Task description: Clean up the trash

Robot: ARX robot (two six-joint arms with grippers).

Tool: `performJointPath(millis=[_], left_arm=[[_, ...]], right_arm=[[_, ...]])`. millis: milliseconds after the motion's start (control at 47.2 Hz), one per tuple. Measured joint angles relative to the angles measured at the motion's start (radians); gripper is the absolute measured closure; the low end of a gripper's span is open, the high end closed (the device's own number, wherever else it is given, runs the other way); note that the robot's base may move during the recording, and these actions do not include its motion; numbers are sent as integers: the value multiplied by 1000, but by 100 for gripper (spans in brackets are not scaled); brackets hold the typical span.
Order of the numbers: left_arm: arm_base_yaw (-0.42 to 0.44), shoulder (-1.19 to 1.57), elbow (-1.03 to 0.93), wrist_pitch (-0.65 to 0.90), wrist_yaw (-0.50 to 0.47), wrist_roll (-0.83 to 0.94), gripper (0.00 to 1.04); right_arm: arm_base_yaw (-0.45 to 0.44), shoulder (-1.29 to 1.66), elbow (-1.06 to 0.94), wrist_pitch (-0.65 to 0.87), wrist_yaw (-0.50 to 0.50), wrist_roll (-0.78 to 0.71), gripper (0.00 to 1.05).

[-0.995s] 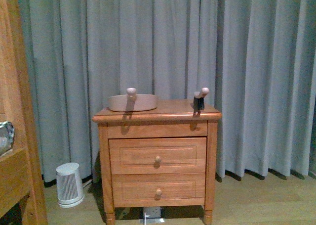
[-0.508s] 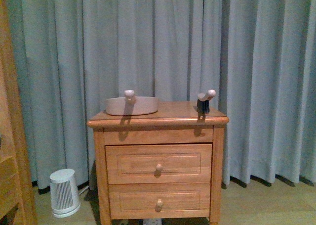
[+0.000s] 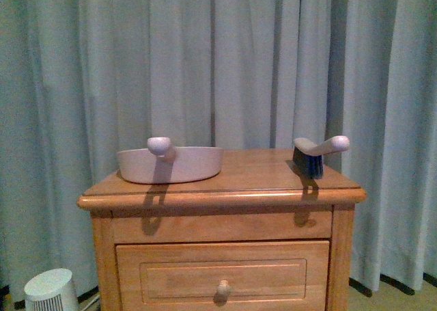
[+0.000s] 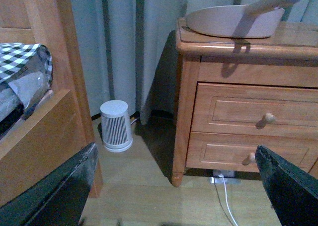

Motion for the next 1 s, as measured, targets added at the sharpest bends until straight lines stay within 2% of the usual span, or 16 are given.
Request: performJointPath(millis=[995], left_arm=[[0, 0, 0, 0, 0, 0, 8]], right_arm=[[0, 0, 0, 0, 0, 0, 7]])
